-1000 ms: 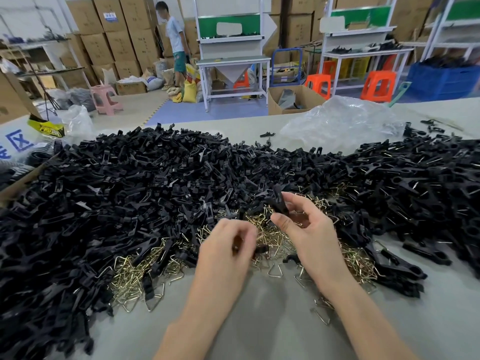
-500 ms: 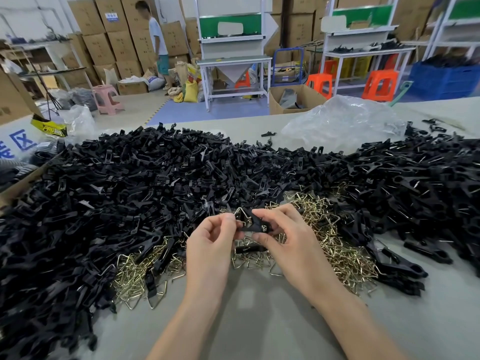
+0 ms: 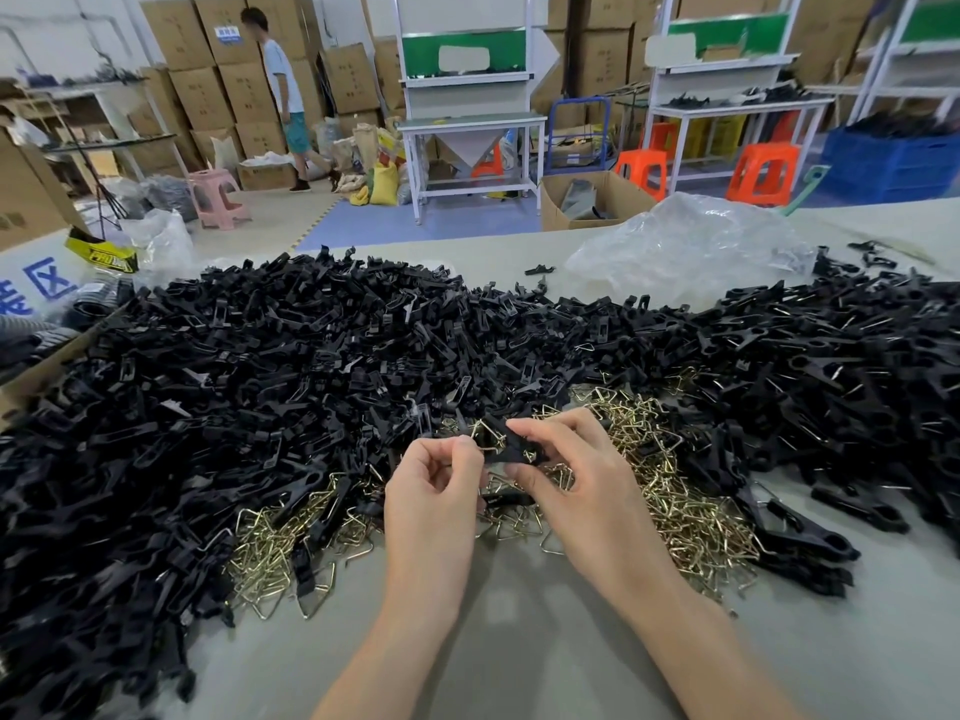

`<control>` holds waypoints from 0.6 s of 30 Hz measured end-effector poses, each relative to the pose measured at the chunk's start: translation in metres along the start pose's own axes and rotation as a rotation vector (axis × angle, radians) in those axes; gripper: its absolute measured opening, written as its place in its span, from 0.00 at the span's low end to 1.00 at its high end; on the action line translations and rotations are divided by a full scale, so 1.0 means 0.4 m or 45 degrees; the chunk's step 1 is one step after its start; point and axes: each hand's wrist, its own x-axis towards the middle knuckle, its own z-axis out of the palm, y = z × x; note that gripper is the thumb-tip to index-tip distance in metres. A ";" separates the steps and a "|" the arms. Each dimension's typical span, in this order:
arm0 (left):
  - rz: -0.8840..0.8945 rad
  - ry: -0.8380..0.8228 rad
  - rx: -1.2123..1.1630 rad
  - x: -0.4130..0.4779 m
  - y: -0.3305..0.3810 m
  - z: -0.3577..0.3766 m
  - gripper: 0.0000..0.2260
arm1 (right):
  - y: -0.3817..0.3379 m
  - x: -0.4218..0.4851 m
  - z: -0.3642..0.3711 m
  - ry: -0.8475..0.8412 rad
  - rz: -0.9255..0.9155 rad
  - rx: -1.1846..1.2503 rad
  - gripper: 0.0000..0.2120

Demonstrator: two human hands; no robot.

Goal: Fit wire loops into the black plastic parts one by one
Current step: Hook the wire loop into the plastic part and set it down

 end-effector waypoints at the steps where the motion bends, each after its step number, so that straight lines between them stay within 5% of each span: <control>1: 0.000 0.002 -0.005 0.000 -0.001 0.000 0.08 | 0.000 -0.001 0.001 0.007 -0.005 -0.008 0.18; 10: -0.125 -0.159 -0.144 0.001 0.020 -0.006 0.09 | 0.001 0.001 -0.004 0.016 0.019 0.071 0.19; 18: -0.038 -0.010 -0.105 -0.007 0.012 0.005 0.07 | -0.001 -0.002 0.002 0.019 0.005 0.044 0.19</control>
